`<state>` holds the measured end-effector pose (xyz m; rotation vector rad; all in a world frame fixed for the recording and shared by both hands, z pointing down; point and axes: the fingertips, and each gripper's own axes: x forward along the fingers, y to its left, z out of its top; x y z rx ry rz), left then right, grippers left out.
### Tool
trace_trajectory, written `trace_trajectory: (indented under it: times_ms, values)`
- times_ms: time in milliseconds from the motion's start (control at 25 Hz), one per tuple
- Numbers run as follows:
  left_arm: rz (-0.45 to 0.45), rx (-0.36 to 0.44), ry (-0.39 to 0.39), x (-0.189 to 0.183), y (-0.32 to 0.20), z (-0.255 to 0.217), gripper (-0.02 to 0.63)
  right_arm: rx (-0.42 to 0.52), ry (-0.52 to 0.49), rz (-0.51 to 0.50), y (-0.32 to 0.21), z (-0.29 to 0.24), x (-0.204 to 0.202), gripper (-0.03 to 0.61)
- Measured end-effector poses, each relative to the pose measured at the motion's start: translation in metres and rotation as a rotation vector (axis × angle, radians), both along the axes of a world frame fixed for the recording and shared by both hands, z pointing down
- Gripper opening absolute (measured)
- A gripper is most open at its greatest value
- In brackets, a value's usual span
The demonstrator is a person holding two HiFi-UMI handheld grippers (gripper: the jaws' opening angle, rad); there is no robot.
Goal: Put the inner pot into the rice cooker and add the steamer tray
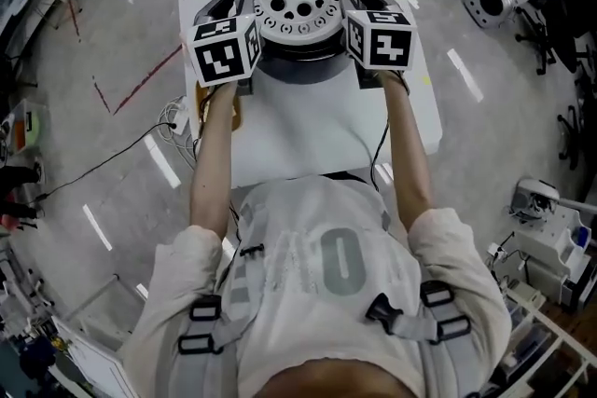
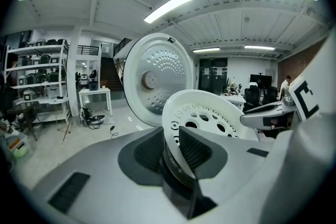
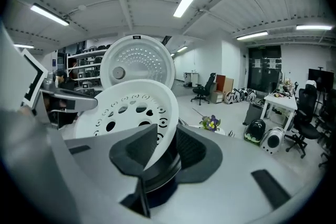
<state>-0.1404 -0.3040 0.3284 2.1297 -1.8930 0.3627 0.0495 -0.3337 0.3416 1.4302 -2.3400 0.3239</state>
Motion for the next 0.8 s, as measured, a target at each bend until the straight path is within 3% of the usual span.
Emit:
trace_trajectory:
  times_ms: [600, 800]
  values:
    - [0.003, -0.121, -0.061, 0.006, -0.009, 0.041, 0.1, -0.045, 0.09, -0.06, -0.004, 0.03, 0.003, 0.135]
    - [0.016, -0.15, -0.094, 0.007, -0.014, 0.053, 0.1, -0.072, 0.063, -0.066, -0.007, 0.036, 0.003, 0.137]
